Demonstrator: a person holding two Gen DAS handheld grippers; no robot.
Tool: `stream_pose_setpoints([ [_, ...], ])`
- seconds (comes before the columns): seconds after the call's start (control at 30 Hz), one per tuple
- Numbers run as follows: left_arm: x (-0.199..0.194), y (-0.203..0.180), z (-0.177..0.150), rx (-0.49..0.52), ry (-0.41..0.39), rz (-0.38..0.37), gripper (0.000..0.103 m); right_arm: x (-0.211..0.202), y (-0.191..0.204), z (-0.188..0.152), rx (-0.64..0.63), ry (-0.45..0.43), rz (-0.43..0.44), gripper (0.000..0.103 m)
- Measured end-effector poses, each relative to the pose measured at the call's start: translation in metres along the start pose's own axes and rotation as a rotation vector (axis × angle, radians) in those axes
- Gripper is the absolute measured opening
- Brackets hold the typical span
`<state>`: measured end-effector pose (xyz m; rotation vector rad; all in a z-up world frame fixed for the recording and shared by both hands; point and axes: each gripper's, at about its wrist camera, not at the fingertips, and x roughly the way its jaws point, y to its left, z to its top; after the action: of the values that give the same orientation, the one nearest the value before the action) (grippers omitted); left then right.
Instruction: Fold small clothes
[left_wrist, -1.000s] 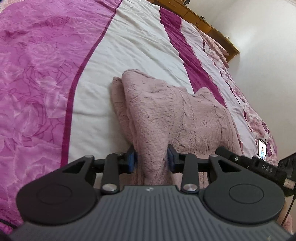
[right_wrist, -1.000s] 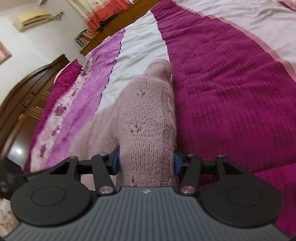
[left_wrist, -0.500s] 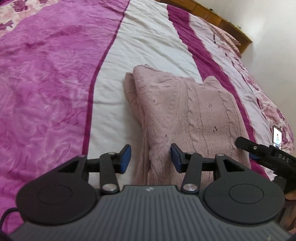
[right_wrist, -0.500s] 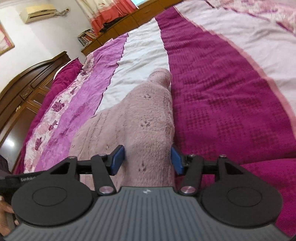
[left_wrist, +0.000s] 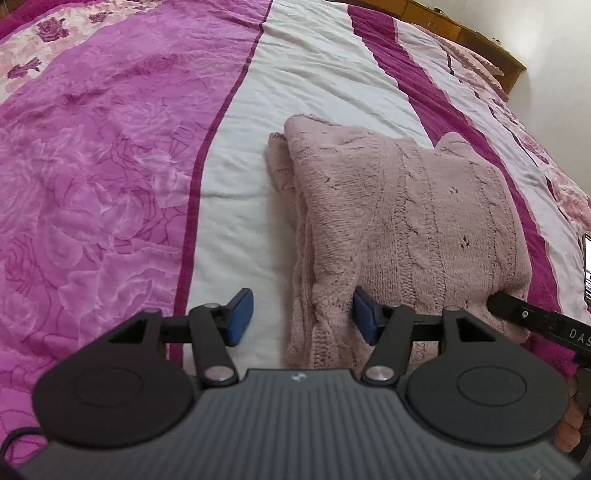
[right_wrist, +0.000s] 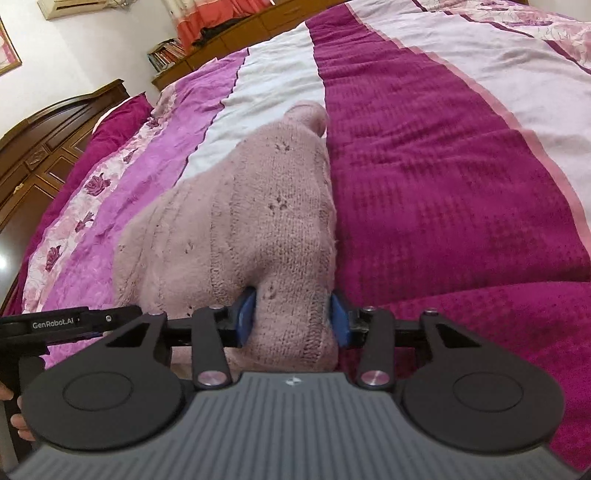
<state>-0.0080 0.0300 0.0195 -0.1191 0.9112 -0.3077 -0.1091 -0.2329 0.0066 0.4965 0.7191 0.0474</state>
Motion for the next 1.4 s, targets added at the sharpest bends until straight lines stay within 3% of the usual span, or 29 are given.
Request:
stream_pose_setpoints([
  [0.23,-0.023,-0.01,-0.004,0.01,-0.004,0.033,0.06,-0.017,0.01,0.001,-0.027,-0.021,-0.011,0.054],
  [0.37,-0.033,-0.018,-0.009,0.026,-0.003,0.048,0.069,-0.027,0.017,0.0,-0.043,-0.015,-0.013,0.064],
  [0.57,-0.042,-0.033,-0.024,0.044,0.007,0.081,0.07,-0.041,0.031,-0.011,-0.099,-0.001,-0.02,0.077],
  [0.9,-0.041,-0.054,-0.05,0.05,0.058,0.128,0.07,-0.045,0.035,-0.03,-0.129,0.071,-0.066,0.078],
  [1.4,-0.03,-0.063,-0.061,0.067,0.106,0.156,0.07,-0.036,0.031,-0.038,-0.111,0.098,-0.094,0.079],
])
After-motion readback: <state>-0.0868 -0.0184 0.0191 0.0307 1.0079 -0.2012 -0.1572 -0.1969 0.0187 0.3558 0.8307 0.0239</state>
